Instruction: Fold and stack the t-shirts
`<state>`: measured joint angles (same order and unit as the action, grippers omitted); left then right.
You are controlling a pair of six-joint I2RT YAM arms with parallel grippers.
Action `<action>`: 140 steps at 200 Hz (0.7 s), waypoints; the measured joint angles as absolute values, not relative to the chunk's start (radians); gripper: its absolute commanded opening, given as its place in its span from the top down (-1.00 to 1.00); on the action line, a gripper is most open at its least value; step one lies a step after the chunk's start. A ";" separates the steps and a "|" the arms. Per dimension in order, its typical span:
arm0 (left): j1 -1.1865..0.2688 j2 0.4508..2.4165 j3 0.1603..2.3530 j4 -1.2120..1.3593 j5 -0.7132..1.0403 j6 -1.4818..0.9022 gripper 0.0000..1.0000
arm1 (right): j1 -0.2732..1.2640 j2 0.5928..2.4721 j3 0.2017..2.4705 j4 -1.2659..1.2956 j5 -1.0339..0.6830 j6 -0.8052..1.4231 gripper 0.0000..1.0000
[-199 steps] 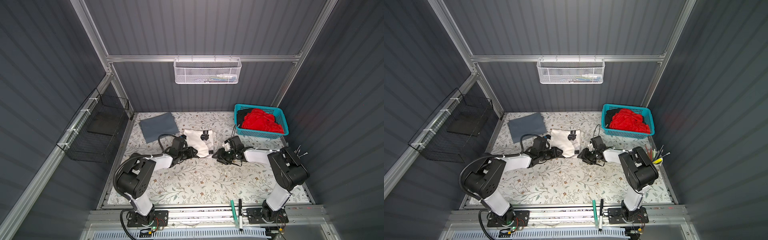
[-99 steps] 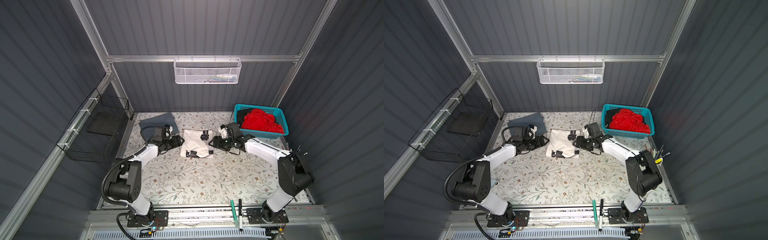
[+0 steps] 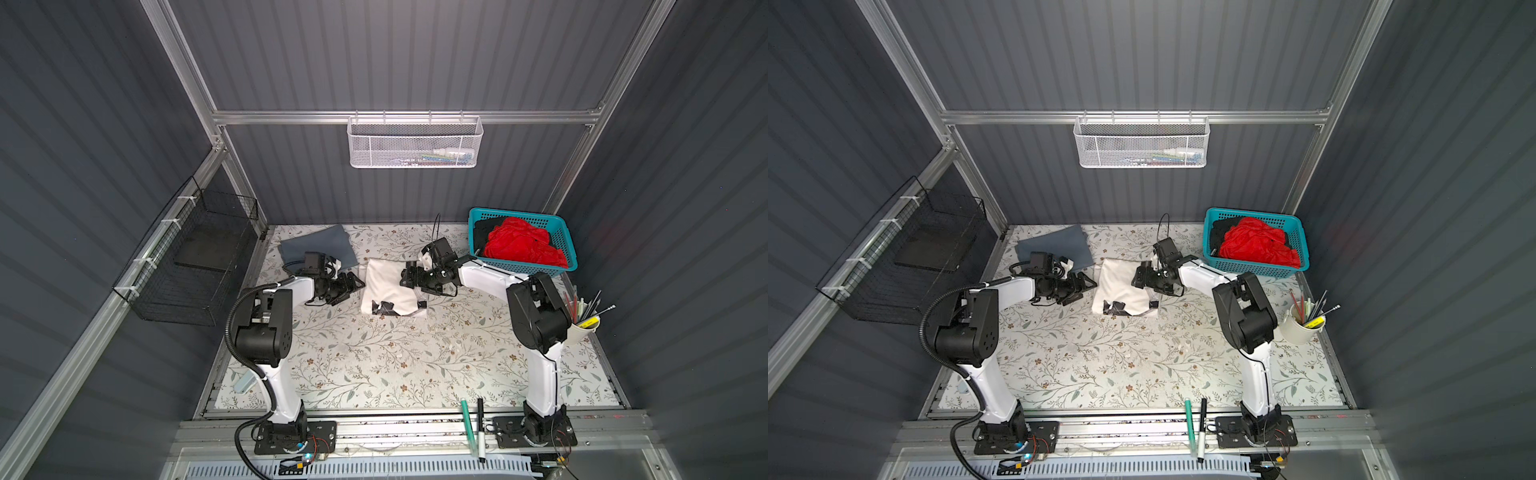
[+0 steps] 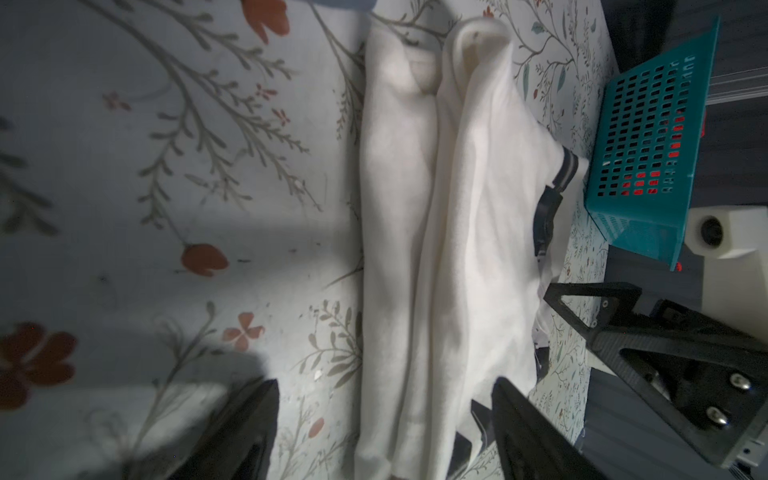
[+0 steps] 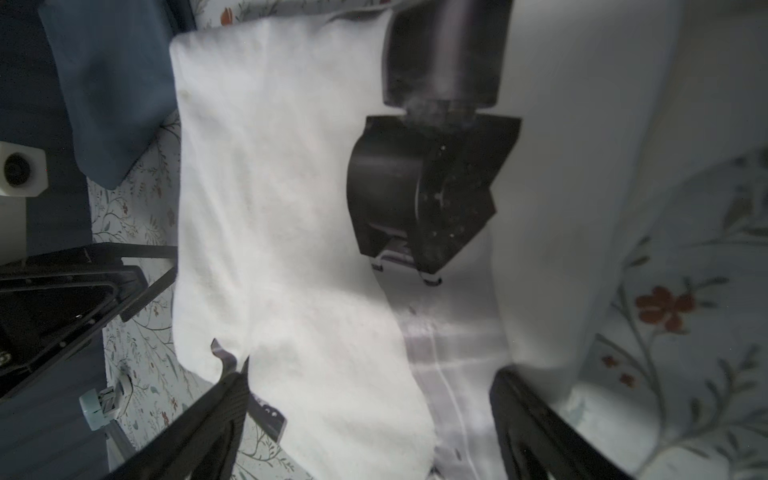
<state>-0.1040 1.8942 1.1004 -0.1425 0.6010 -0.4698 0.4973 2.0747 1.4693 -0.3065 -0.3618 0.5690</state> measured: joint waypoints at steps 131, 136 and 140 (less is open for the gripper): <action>-0.110 2.016 1.238 -0.172 0.708 -0.410 -0.60 | 0.496 2.085 1.464 -0.301 -0.375 0.576 -0.92; -0.114 2.023 1.245 -0.170 0.714 -0.408 -0.60 | 0.496 2.085 1.464 -0.301 -0.376 0.576 -0.92; -0.118 2.028 1.249 -0.167 0.718 -0.407 -0.59 | 0.496 2.085 1.464 -0.301 -0.376 0.576 -0.92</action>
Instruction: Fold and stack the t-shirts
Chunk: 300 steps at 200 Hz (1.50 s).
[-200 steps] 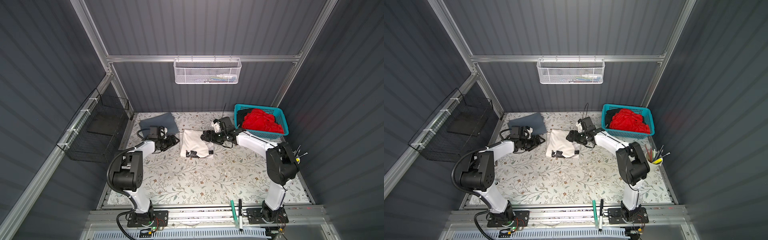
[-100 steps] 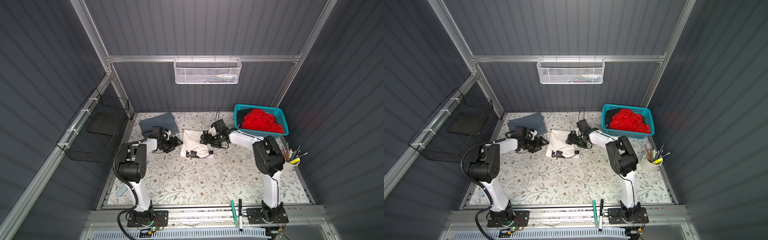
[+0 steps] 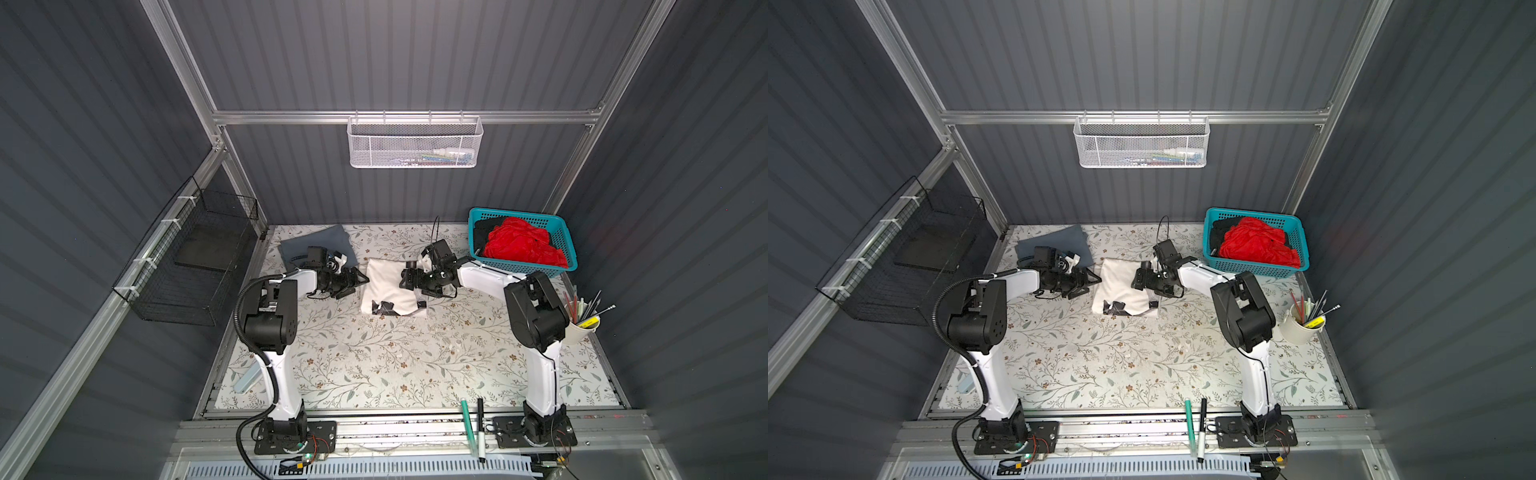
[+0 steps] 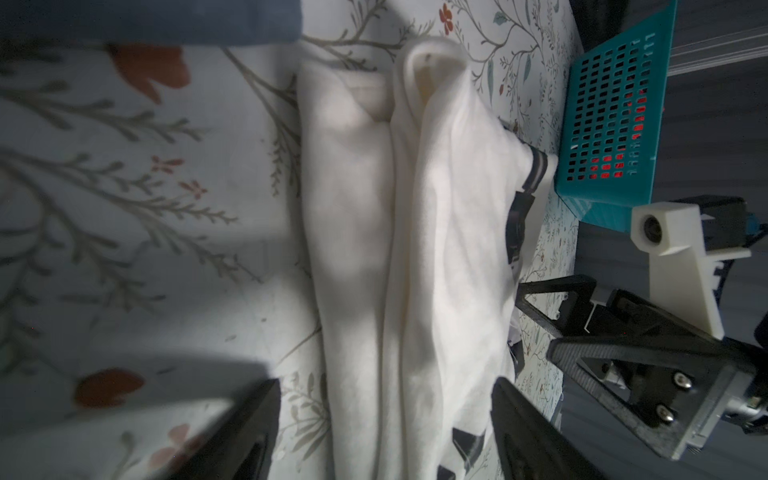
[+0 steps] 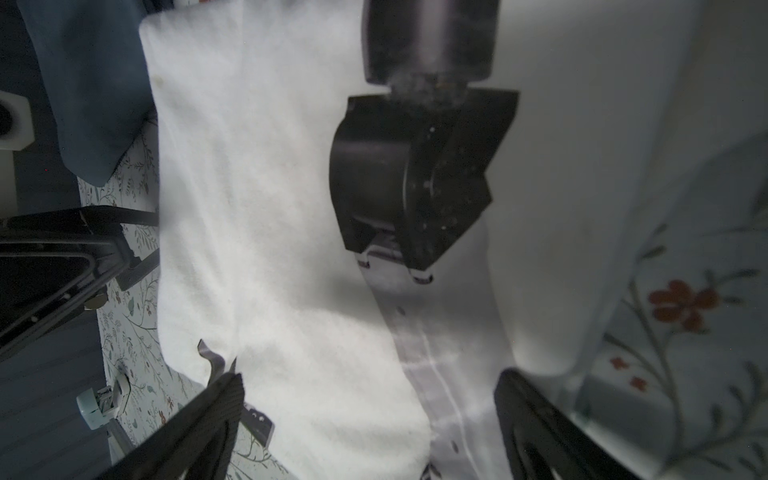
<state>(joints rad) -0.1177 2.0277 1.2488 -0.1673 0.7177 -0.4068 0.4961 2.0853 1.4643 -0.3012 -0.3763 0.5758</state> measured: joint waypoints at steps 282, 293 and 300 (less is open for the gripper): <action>-0.274 2.116 1.661 -0.458 0.413 -0.429 1.00 | 0.485 1.555 1.000 -0.133 -0.429 0.598 -0.98; -0.278 2.133 1.726 -0.514 0.382 -0.412 1.00 | 0.485 1.510 0.971 -0.131 -0.426 0.606 -0.98; -0.280 2.146 1.763 -0.546 0.363 -0.401 1.00 | 0.485 1.486 0.960 -0.131 -0.424 0.611 -0.98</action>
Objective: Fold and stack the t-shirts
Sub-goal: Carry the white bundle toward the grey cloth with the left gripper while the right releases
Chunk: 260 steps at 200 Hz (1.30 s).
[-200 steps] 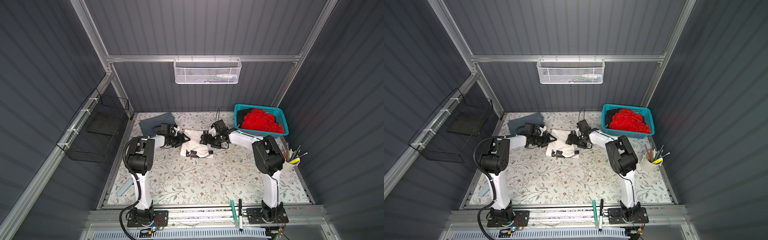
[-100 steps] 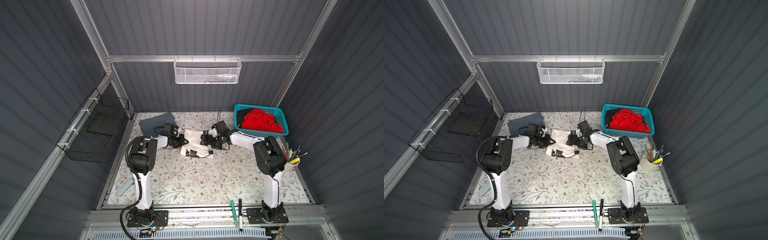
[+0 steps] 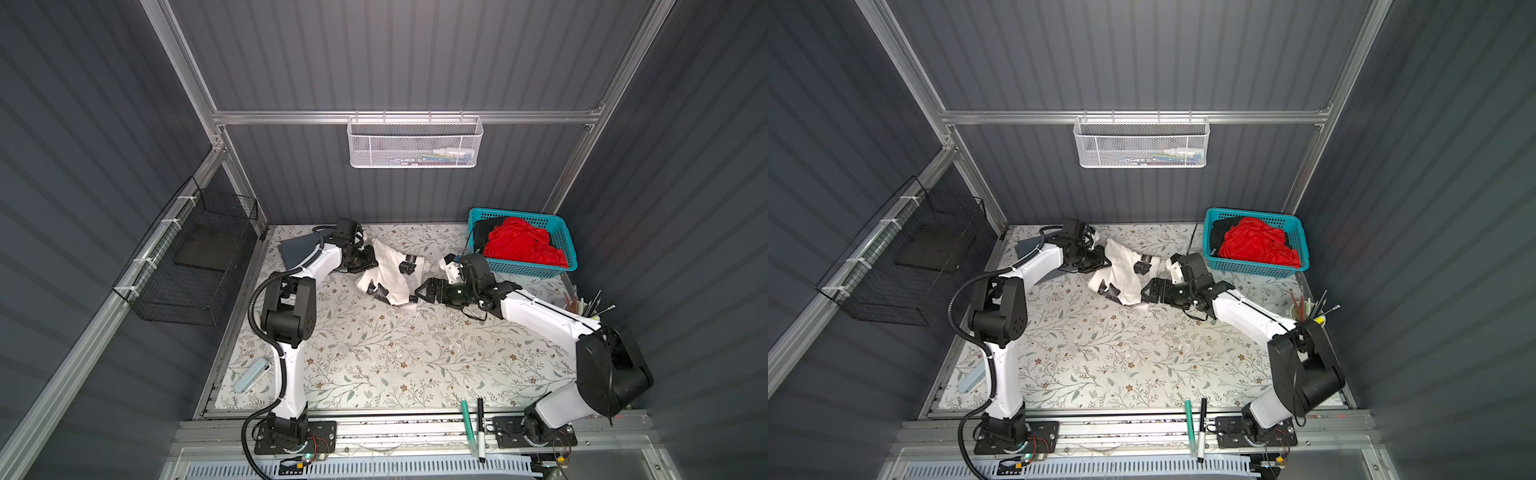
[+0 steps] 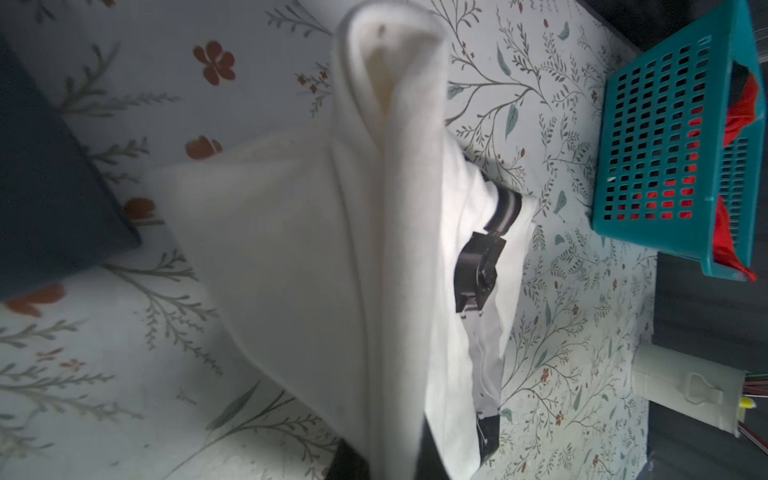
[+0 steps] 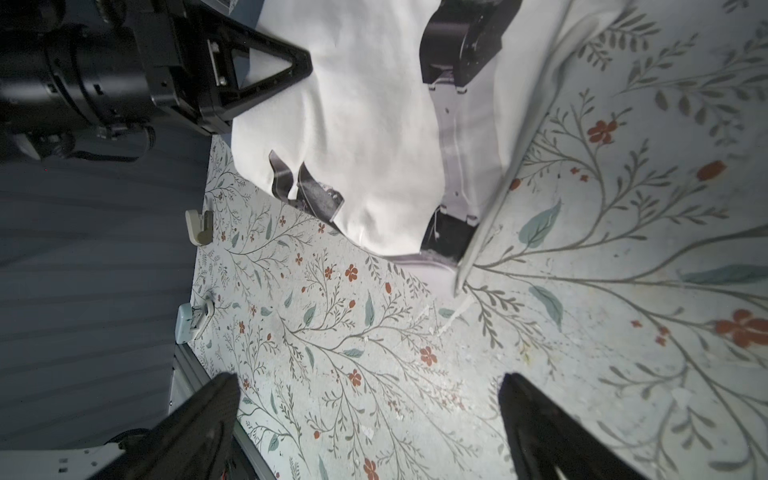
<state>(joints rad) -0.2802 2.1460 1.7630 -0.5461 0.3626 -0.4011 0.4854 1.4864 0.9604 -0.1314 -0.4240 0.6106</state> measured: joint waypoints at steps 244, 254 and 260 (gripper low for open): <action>-0.216 2.452 2.501 -0.833 -0.054 -0.262 1.00 | 0.512 1.437 0.955 -0.120 -0.495 0.647 -0.98; -0.207 2.452 2.501 -0.831 -0.057 -0.261 1.00 | 0.511 1.443 0.956 -0.120 -0.498 0.647 -0.98; -0.201 2.452 2.501 -0.829 -0.060 -0.261 1.00 | 0.512 1.448 0.956 -0.120 -0.499 0.648 -0.98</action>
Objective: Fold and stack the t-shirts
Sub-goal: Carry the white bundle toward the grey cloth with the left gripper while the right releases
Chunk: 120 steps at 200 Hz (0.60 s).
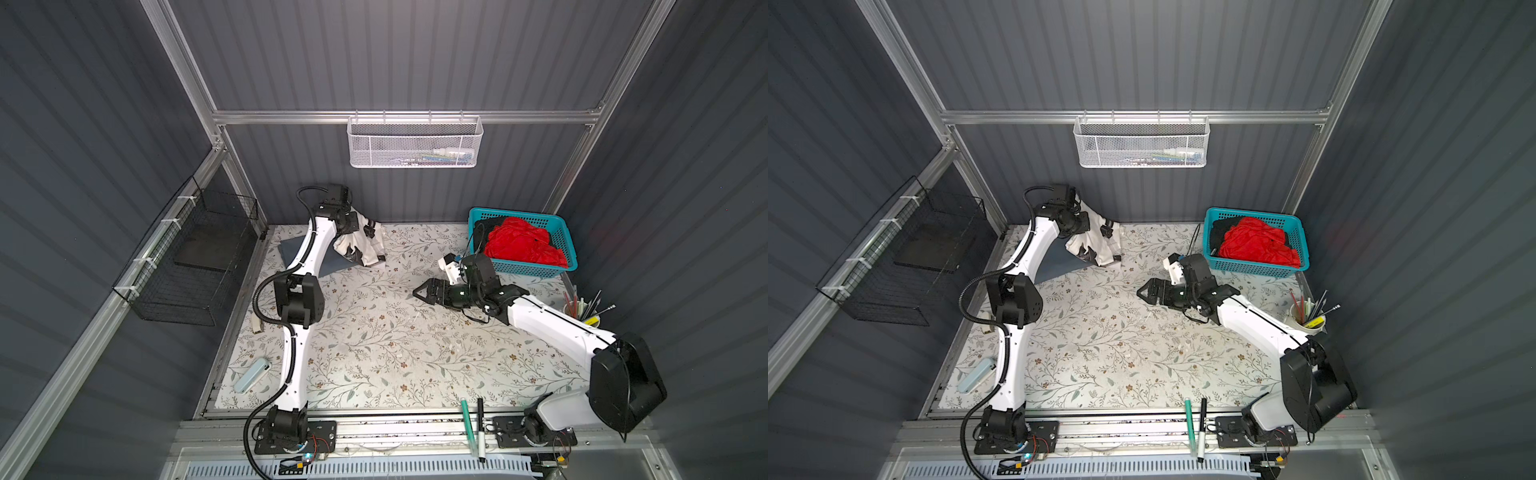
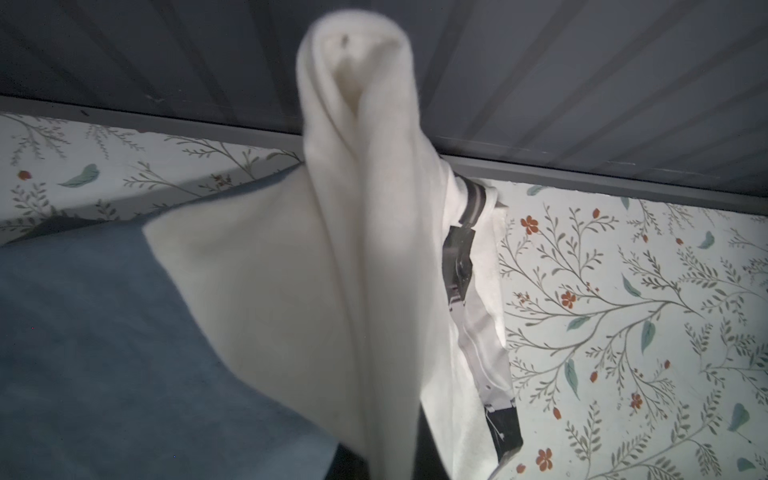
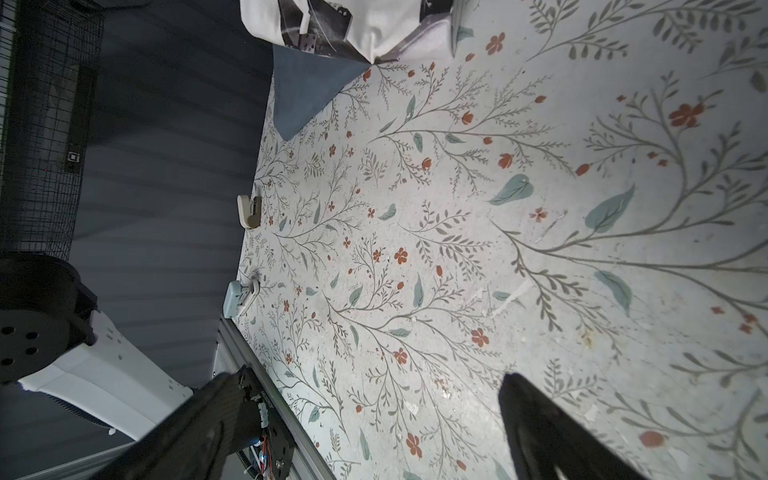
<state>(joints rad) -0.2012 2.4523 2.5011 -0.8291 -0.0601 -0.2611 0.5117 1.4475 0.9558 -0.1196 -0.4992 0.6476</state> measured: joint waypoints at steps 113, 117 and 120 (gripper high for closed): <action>-0.144 2.433 2.500 -0.830 -0.080 -0.221 1.00 | 0.517 1.511 0.961 -0.099 -0.524 0.655 -0.98; -0.144 2.428 2.498 -0.829 -0.080 -0.221 1.00 | 0.519 1.514 0.963 -0.098 -0.525 0.655 -0.98; -0.142 2.425 2.497 -0.829 -0.080 -0.220 1.00 | 0.519 1.514 0.963 -0.098 -0.525 0.655 -0.98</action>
